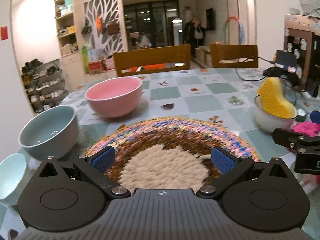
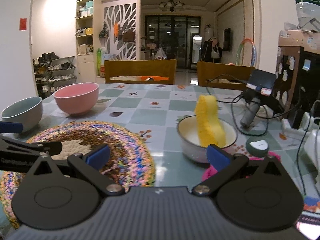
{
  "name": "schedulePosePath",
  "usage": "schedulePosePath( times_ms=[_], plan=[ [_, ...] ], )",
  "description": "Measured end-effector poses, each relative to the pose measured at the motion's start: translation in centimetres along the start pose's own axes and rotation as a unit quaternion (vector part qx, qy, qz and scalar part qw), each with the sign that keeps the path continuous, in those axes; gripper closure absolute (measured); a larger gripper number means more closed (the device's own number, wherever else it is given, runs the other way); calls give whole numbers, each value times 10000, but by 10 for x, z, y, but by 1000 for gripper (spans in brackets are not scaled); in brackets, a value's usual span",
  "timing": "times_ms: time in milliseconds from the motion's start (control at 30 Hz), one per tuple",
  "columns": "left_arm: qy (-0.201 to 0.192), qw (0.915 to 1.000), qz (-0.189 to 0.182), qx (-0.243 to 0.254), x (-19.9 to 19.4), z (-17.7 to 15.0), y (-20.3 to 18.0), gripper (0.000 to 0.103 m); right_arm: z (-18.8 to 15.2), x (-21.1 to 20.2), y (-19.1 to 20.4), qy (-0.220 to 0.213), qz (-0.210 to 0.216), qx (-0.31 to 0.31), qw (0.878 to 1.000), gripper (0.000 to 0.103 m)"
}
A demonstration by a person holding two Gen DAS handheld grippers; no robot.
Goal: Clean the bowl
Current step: 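Move the right tool to the yellow sponge while the left tool approaches the white bowl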
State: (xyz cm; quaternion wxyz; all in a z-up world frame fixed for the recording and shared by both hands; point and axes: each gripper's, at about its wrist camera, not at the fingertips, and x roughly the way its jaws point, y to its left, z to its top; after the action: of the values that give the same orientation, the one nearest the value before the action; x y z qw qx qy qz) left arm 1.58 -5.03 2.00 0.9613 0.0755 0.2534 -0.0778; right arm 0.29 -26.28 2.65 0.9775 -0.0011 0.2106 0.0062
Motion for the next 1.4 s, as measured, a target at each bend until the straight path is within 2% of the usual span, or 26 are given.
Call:
schedulePosePath(
  times_ms=[300, 533, 633, 933, 1100, 1300, 1400],
  plan=[
    [21, 9982, -420, 424, 16, 19, -43, 0, 6, 16, -43, 89, -251, 73, 9996, 0],
    [125, 9966, -518, 635, 32, 33, -65, 0, 15, 26, -75, 266, -346, 159, 9989, 0],
    [157, 9965, -626, 532, 41, 41, -70, 0, 18, 33, -86, 352, -350, 159, 9986, 0],
    [610, 9919, -1118, 2, 77, 65, -82, 0, 26, 59, -97, 690, -126, 76, 9975, 0],
    [904, 9862, -1357, -275, 99, 74, -81, 0, 31, 74, -102, 853, -72, 69, 9963, 1],
    [1342, 9745, -1694, -612, 127, 82, -76, 1, 34, 87, -111, 1015, 31, 115, 9948, 1],
    [1557, 9691, -1808, -626, 140, 85, -77, 3, 35, 89, -114, 1086, 125, 119, 9939, 1]
  ],
)
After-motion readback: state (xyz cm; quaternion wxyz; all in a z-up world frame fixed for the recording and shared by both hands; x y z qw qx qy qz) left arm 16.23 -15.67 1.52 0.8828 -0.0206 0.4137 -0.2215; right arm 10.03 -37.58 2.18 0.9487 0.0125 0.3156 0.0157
